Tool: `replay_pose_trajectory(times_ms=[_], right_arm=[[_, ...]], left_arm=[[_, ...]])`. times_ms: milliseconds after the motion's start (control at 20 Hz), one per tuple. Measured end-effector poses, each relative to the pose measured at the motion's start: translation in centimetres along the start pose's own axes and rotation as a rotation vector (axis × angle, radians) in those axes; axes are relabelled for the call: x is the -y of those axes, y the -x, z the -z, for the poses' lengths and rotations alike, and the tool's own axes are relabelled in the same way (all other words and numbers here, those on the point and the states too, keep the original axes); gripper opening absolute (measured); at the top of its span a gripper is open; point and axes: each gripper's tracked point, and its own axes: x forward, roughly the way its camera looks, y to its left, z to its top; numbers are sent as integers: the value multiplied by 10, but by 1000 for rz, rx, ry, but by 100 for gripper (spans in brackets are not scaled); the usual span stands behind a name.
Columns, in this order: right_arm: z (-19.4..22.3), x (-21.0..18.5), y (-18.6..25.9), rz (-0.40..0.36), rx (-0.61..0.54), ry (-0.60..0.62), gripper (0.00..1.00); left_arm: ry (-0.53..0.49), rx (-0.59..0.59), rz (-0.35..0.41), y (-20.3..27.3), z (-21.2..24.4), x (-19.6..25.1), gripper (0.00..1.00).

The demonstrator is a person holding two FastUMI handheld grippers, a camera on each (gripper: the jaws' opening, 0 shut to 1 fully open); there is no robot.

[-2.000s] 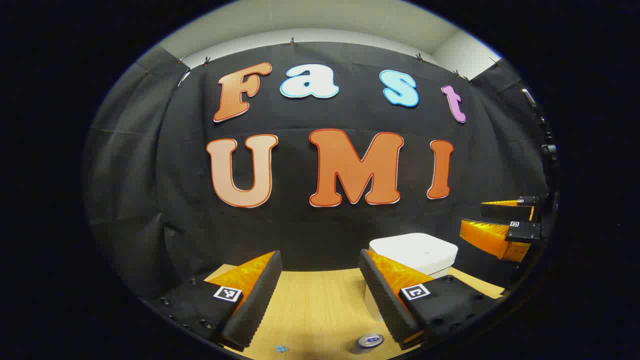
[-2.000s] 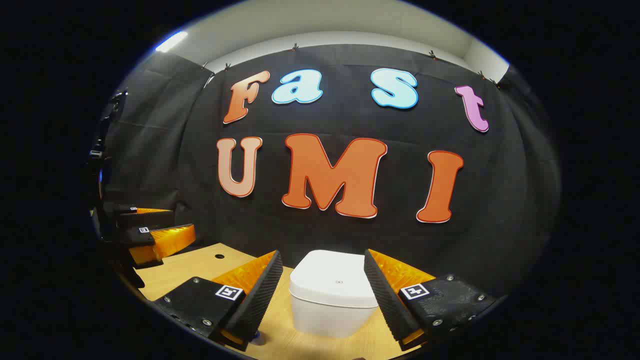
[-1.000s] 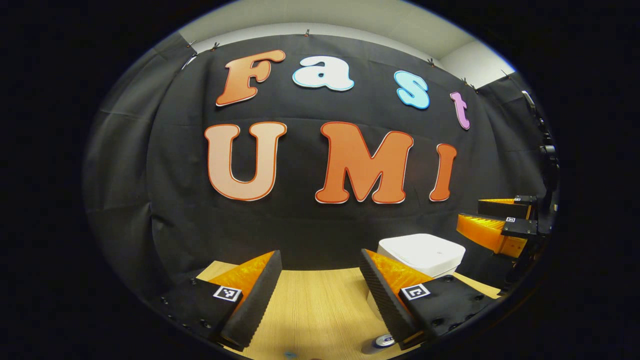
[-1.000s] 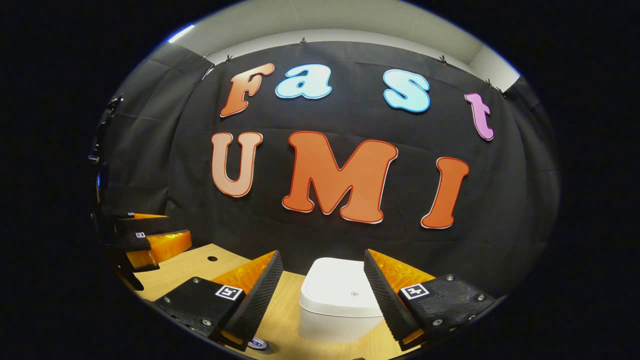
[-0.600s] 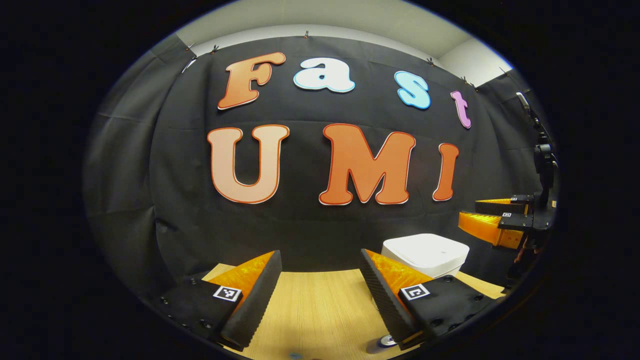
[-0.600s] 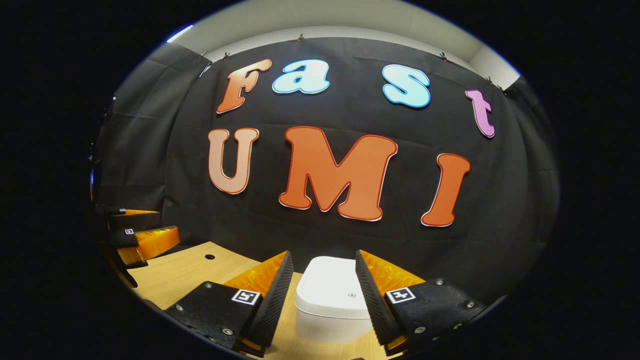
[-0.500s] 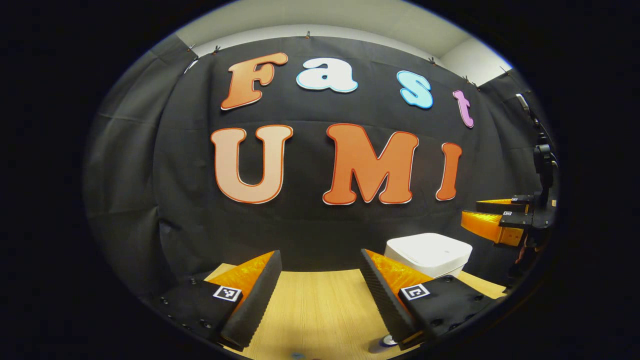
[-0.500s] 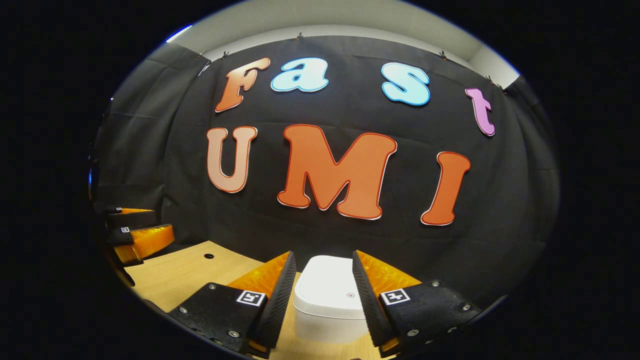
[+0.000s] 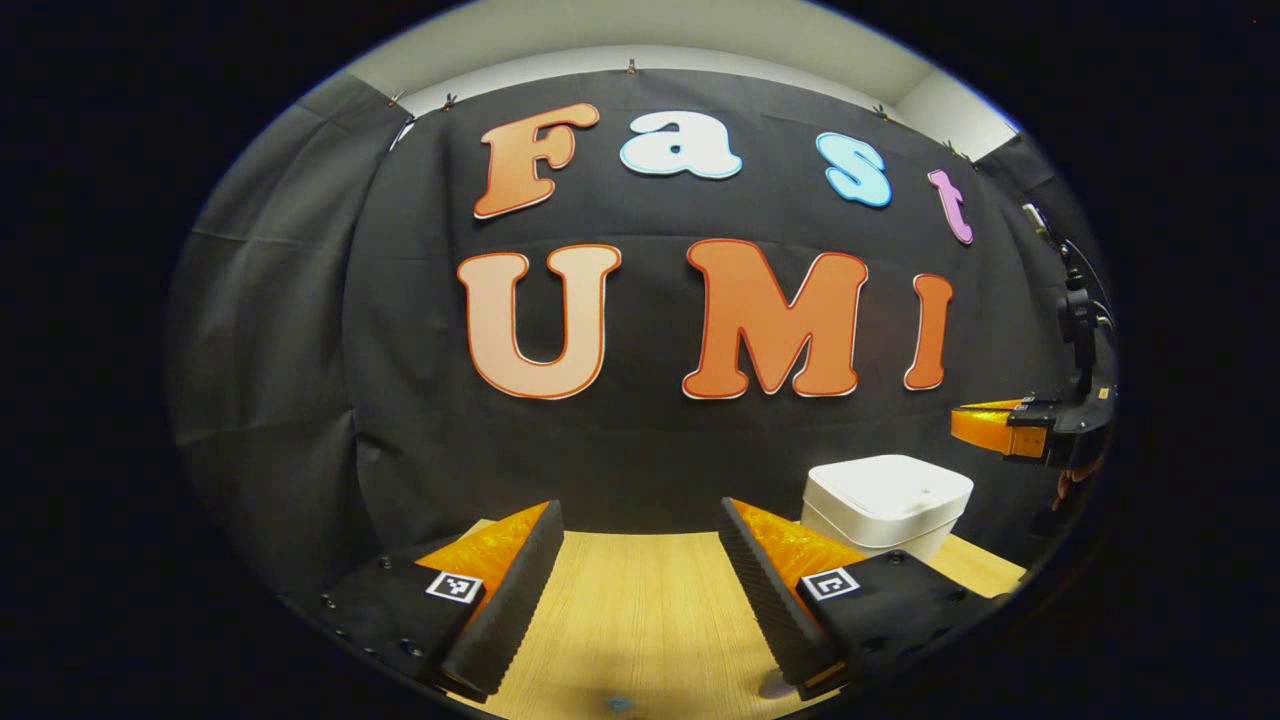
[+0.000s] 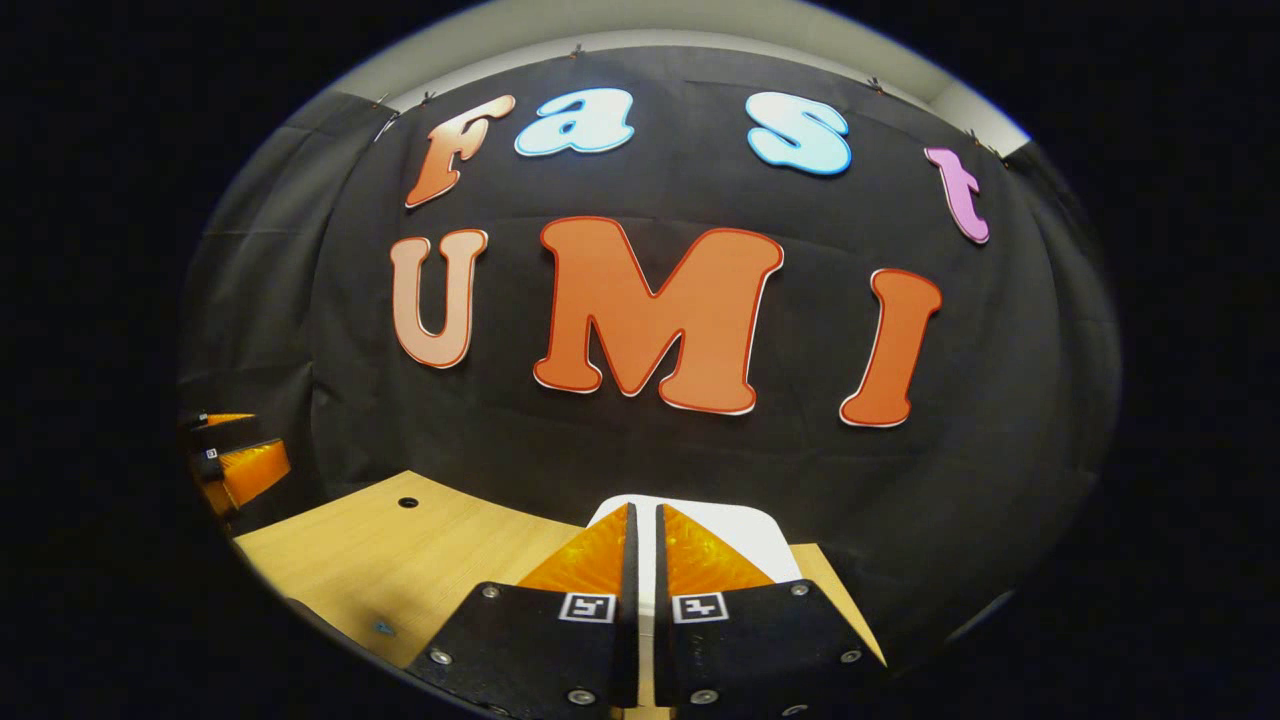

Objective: Press the lid of the desktop garbage bin to open it, pick up the crumpled paper on the desktop and throw it into the bin, then pick up the pop can on the desktop and drop it into the bin, and finally close the garbage bin lid.

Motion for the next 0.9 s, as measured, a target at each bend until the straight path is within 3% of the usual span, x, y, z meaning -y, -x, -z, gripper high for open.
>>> replay_pose_trajectory(times_ms=[100,900], right_arm=[[3,2,-3,-14,-18,-35,1],[60,34,-42,4,-263,-54,1]], left_arm=[[1,-3,-19,2,0,-3,100],[-4,-32,-100,5,5,-23,100]])
